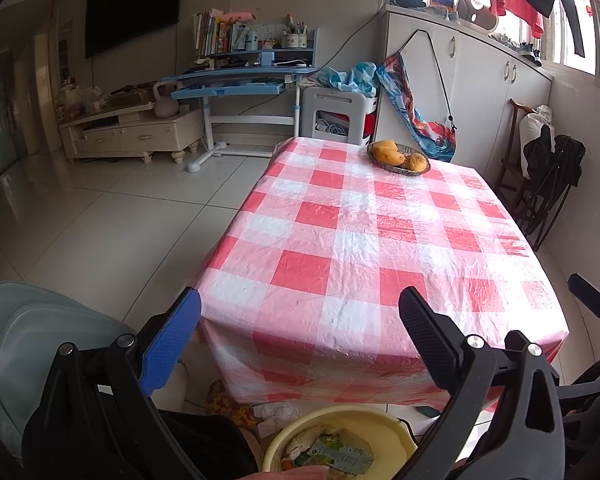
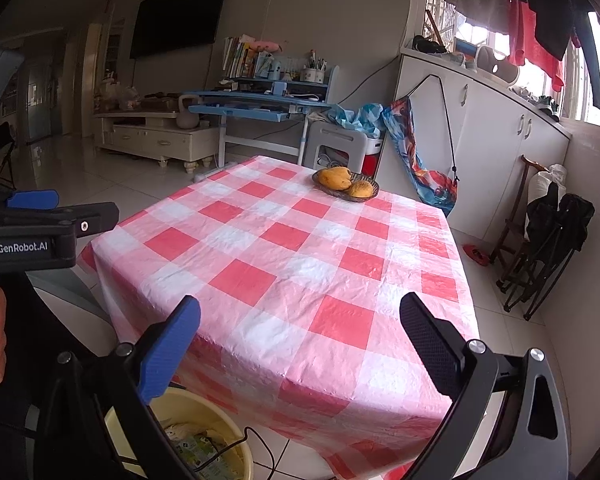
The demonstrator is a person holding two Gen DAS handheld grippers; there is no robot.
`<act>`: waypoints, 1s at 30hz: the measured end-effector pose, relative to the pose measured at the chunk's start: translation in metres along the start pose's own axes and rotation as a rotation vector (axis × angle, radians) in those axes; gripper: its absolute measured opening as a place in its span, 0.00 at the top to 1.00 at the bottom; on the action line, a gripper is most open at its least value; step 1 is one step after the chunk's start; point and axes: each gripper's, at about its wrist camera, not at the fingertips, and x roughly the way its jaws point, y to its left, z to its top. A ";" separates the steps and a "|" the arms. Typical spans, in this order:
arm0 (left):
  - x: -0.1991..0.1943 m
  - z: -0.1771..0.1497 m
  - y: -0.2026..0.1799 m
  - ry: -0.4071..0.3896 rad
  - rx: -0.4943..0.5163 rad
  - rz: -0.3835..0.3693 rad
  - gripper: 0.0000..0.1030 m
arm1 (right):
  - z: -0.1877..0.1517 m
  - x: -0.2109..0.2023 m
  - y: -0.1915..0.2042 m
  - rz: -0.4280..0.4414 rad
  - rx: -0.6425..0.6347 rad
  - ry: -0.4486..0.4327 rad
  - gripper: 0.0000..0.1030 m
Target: Collect trash
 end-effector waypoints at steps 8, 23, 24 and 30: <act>0.001 -0.001 0.000 -0.001 0.003 0.008 0.07 | 0.000 0.000 0.000 0.001 0.004 -0.001 0.07; -0.013 0.000 -0.002 -0.085 0.053 -0.023 0.07 | -0.002 0.004 0.000 0.009 -0.001 0.019 0.07; -0.013 0.000 -0.003 -0.084 0.056 -0.023 0.07 | -0.003 0.004 0.001 0.008 -0.001 0.018 0.07; -0.006 0.002 -0.005 -0.031 0.058 -0.018 0.07 | -0.003 0.004 0.000 0.007 0.002 0.018 0.07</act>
